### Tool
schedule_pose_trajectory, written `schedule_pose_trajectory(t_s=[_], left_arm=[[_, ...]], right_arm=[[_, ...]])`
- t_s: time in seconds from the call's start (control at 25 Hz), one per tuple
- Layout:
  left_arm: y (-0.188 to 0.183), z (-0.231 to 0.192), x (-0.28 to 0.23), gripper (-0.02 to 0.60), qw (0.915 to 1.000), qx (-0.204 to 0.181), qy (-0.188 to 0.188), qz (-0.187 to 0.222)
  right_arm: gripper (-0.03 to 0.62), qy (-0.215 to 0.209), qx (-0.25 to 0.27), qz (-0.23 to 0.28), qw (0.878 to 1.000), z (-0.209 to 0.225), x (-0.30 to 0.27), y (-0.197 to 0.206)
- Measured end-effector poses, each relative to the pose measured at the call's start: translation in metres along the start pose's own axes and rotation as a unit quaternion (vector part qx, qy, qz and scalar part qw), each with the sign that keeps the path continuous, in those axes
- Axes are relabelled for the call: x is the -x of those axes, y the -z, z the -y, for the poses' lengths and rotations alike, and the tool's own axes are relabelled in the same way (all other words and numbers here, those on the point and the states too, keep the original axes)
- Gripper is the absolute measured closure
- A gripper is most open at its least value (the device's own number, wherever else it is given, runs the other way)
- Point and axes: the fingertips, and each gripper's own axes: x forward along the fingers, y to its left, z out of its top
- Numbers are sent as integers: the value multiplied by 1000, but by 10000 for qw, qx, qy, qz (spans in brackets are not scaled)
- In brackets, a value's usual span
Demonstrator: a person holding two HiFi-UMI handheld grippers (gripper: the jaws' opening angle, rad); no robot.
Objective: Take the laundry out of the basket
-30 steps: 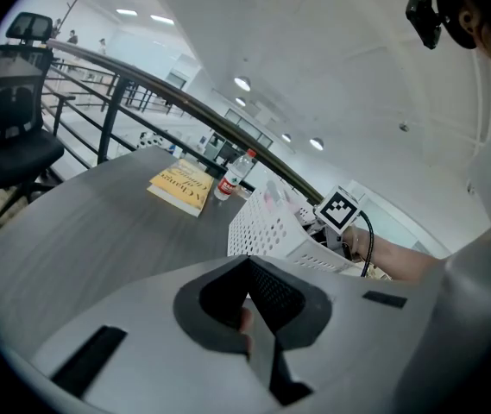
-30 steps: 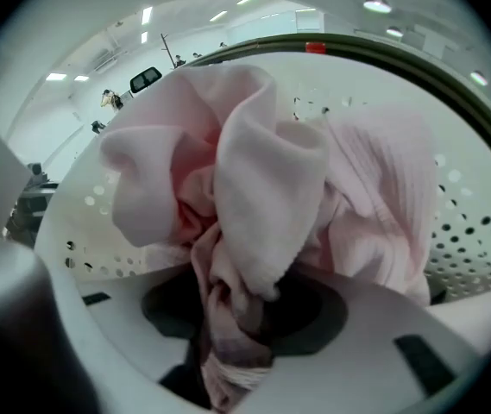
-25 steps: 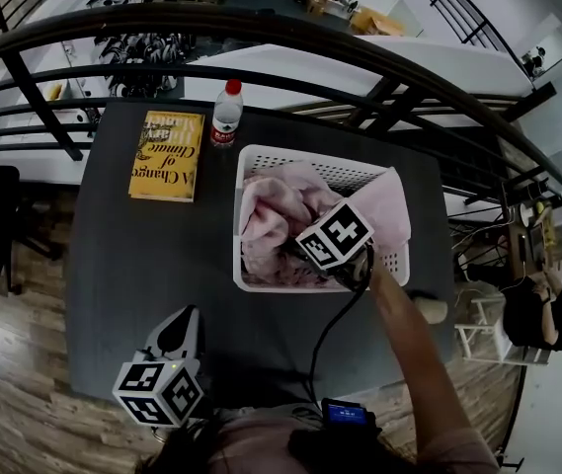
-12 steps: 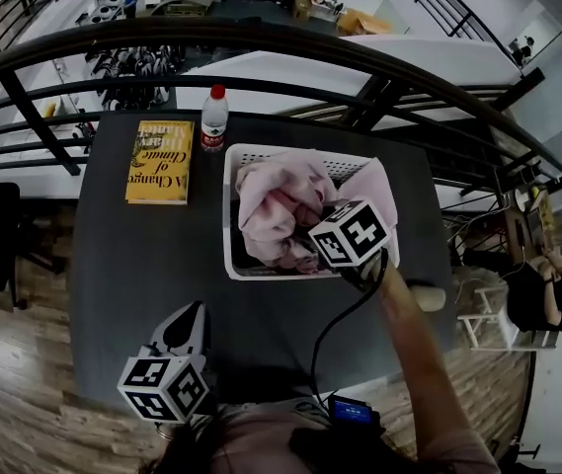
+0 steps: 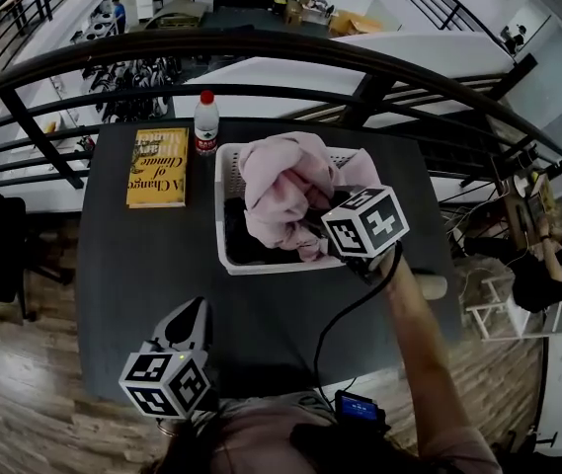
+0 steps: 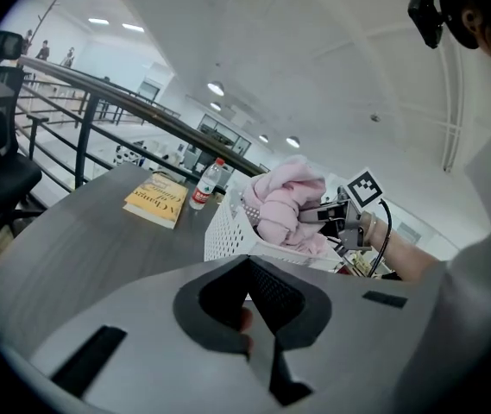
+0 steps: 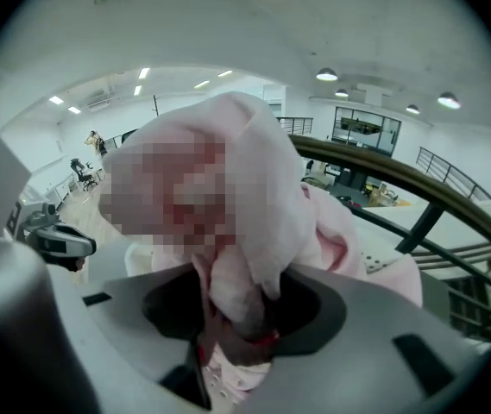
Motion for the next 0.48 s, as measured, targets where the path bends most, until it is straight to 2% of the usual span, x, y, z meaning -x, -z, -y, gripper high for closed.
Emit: schedule_pose_trajectory(t_s=[0.48], left_arm=[[2,46,12,584,9991,-368,213,81]], right_arm=[[402,187,-87,1114,9936,1,94,-35]])
